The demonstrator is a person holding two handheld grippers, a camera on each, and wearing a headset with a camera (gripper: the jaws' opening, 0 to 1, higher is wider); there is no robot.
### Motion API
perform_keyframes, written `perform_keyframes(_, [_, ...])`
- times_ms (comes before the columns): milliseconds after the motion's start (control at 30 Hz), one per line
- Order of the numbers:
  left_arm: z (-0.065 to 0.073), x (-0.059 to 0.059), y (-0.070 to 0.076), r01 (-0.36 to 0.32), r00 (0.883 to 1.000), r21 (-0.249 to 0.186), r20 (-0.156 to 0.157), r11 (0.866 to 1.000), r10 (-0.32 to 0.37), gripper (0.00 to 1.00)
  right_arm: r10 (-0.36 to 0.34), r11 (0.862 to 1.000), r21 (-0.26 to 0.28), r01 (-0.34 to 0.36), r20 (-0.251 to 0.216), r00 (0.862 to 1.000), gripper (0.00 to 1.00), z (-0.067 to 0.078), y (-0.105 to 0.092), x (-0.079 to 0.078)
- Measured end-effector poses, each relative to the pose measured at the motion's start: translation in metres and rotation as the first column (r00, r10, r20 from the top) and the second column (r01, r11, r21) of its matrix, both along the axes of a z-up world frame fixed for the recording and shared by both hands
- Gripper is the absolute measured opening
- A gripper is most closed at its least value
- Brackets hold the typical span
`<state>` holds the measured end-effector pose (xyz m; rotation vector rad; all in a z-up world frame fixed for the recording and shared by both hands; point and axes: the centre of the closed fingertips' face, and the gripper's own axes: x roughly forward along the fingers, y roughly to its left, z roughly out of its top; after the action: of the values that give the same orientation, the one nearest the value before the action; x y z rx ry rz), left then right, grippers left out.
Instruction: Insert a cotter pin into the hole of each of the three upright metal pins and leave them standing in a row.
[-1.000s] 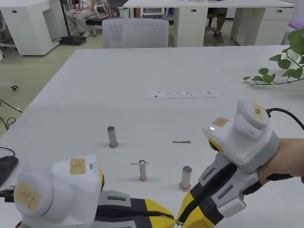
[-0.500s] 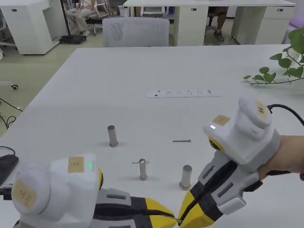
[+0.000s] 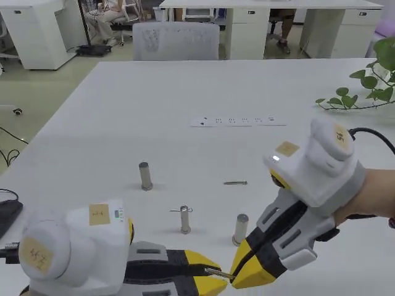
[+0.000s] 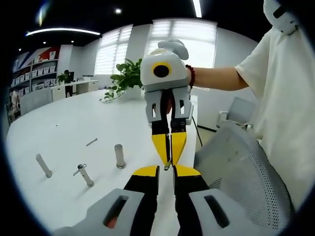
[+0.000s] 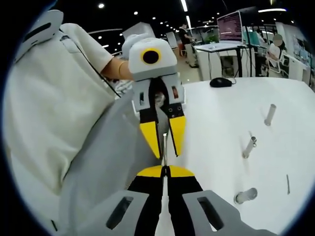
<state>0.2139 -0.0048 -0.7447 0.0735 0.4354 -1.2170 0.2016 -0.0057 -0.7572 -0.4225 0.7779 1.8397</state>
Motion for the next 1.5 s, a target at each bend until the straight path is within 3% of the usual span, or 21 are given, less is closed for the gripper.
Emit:
perform_keyframes(200, [0.003, 0.009, 0.006, -0.052, 0.999, -0.028, 0.002, 0.998, 0.052, 0.21, -0.040, 0.998, -0.045, 0.042, 0.033, 0.999, 0.03, -0.002, -0.006, 0.011])
perform_keyframes(500, [-0.001, 0.024, 0.010, -0.143, 0.989, -0.047, 0.013, 0.989, 0.144, 0.26, -0.093, 0.991, -0.090, 0.099, 0.075, 0.993, 0.03, -0.003, -0.017, 0.025])
perform_keyframes(700, [-0.005, 0.040, 0.011, -0.214, 0.976, -0.051, 0.024, 0.976, 0.215, 0.26, -0.138, 0.979, -0.138, 0.153, 0.110, 0.984, 0.03, -0.008, -0.026, 0.037])
perform_keyframes(933, [-0.007, 0.051, 0.006, -0.233, 0.971, -0.063, 0.040, 0.971, 0.235, 0.27, -0.179, 0.963, -0.175, 0.207, 0.163, 0.970, 0.03, -0.015, -0.038, 0.052])
perform_keyframes(1233, [-0.022, 0.065, -0.002, -0.248, 0.967, -0.041, 0.054, 0.968, 0.250, 0.29, -0.260, 0.920, -0.239, 0.311, 0.222, 0.940, 0.03, -0.030, -0.059, 0.073])
perform_keyframes(1433, [-0.036, 0.080, -0.001, -0.263, 0.963, -0.005, 0.058, 0.965, 0.263, 0.30, -0.291, 0.899, -0.263, 0.349, 0.236, 0.927, 0.03, -0.038, -0.065, 0.082])
perform_keyframes(1500, [-0.040, 0.084, -0.003, -0.268, 0.962, 0.002, 0.056, 0.964, 0.267, 0.30, -0.311, 0.887, -0.274, 0.371, 0.239, 0.920, 0.03, -0.040, -0.067, 0.086])
